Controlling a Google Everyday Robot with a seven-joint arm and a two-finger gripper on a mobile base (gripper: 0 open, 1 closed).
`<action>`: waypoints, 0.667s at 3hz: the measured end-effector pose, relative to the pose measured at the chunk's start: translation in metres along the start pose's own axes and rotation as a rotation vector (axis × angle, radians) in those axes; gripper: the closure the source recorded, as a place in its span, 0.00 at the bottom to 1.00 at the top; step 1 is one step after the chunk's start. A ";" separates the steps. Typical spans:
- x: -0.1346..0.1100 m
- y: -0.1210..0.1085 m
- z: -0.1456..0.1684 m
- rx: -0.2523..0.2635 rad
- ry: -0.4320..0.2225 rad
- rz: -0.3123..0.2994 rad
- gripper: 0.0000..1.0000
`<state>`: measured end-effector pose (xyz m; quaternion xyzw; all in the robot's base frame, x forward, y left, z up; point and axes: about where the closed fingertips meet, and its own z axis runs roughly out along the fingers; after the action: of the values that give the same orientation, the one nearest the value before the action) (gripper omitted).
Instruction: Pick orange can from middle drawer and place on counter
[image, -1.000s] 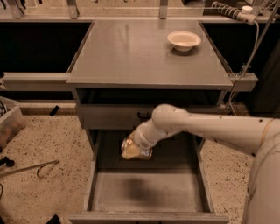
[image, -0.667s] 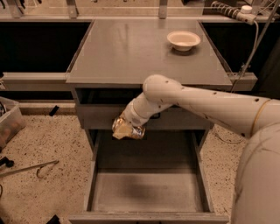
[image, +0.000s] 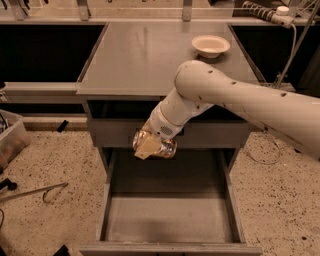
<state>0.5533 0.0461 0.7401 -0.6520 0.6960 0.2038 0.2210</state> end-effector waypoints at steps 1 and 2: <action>0.000 0.000 0.000 0.000 0.000 0.000 1.00; -0.022 -0.021 -0.028 0.026 -0.009 -0.026 1.00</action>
Offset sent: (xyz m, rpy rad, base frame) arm 0.0977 -0.0014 0.1647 0.0307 -0.1710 0.0240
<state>0.5745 0.0465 0.7759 -0.6573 0.6890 0.1948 0.2352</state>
